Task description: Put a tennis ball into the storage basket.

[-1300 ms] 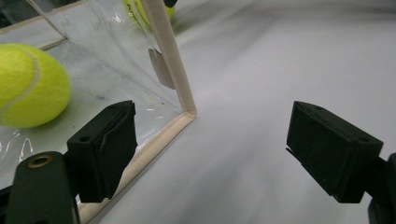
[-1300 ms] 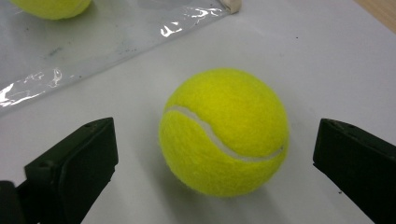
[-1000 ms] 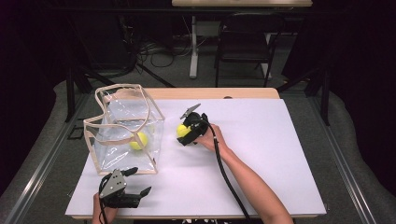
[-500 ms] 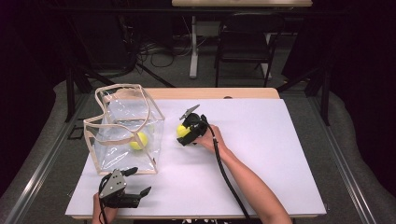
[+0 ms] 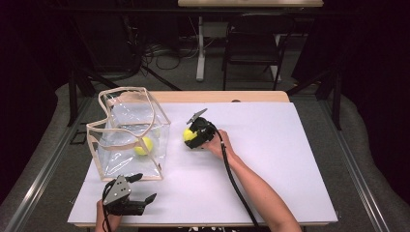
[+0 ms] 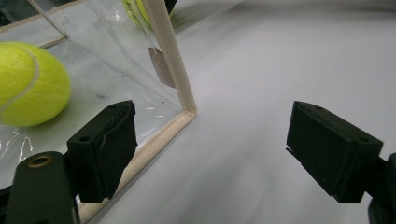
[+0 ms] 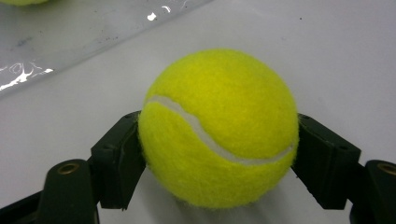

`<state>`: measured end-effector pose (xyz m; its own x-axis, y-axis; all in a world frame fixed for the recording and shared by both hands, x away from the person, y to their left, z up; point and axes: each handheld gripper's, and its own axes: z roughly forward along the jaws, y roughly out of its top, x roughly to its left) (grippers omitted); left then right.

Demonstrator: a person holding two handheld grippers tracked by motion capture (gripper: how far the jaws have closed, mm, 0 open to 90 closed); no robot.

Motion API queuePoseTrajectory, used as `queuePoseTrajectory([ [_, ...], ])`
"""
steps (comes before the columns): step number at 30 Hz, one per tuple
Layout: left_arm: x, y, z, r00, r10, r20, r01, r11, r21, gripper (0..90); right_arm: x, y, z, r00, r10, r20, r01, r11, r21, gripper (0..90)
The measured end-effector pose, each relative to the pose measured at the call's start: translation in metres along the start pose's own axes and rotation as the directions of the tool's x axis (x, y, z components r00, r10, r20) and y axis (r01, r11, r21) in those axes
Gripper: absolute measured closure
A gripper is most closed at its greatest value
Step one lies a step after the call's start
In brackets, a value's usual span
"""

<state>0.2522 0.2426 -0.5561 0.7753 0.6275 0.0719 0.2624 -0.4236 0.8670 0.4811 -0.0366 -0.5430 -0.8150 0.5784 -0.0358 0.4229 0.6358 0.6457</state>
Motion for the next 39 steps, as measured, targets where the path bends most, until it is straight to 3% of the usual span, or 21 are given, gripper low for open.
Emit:
queuePoseTrajectory([
  [9, 0.0, 0.0, 0.0, 1.0, -0.001, 0.0, 0.001, 1.0, 0.0, 15.9, 0.001, 0.0, -0.001, 0.9999, -0.003, 0.012, 0.003, 1.0, -0.003, 25.5],
  [39, 0.0, 0.0, -0.001, 1.0, 0.002, 0.001, -0.002, 1.0, -0.003, 15.9, 0.0, 0.002, -0.026, 0.9993, -0.017, 0.035, 0.018, 0.9988, -0.046, 25.8],
])
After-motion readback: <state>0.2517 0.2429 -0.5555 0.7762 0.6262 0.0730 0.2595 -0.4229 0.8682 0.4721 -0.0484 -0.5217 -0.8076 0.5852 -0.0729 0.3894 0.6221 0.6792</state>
